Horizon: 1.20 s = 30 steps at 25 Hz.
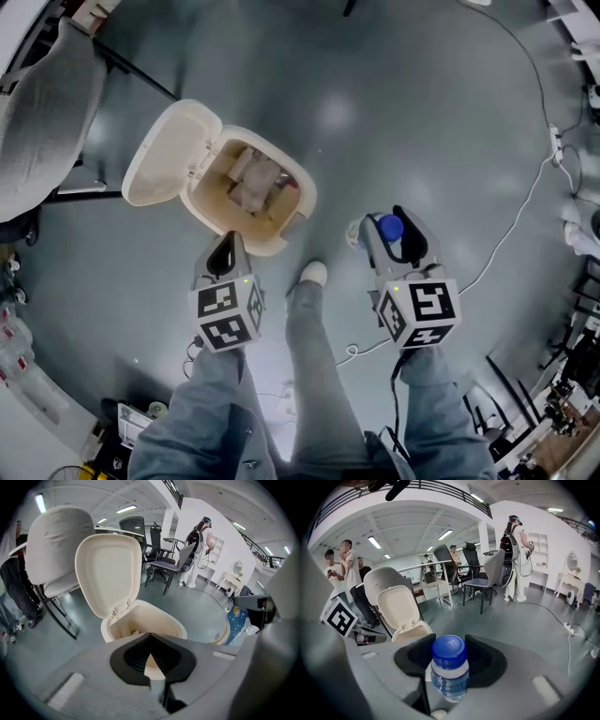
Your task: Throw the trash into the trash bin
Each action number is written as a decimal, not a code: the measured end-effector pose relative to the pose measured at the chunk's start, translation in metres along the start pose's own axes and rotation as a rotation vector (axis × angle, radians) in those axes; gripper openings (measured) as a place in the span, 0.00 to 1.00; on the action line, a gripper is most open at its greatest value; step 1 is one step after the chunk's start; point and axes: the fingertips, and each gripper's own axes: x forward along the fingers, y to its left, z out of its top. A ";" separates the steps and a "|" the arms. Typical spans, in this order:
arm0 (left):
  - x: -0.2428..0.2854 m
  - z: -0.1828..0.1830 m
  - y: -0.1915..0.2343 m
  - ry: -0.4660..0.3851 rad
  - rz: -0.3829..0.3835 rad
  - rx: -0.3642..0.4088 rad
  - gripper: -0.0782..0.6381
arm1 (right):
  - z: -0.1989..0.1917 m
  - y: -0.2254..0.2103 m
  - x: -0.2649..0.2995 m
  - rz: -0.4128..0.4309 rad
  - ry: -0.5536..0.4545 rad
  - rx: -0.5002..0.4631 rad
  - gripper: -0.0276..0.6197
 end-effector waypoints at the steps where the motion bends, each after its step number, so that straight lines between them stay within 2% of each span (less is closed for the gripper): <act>1: -0.003 0.003 0.005 -0.003 0.002 0.001 0.12 | 0.003 0.004 -0.002 -0.001 -0.003 0.000 0.35; 14: -0.040 0.041 0.076 -0.059 0.048 -0.053 0.12 | 0.060 0.073 0.009 0.042 -0.044 -0.027 0.35; 23: -0.055 0.034 0.148 -0.057 0.121 -0.140 0.12 | 0.083 0.146 0.052 0.133 -0.037 -0.079 0.35; 30: -0.050 0.026 0.196 -0.029 0.155 -0.175 0.12 | 0.090 0.188 0.092 0.181 -0.037 -0.081 0.35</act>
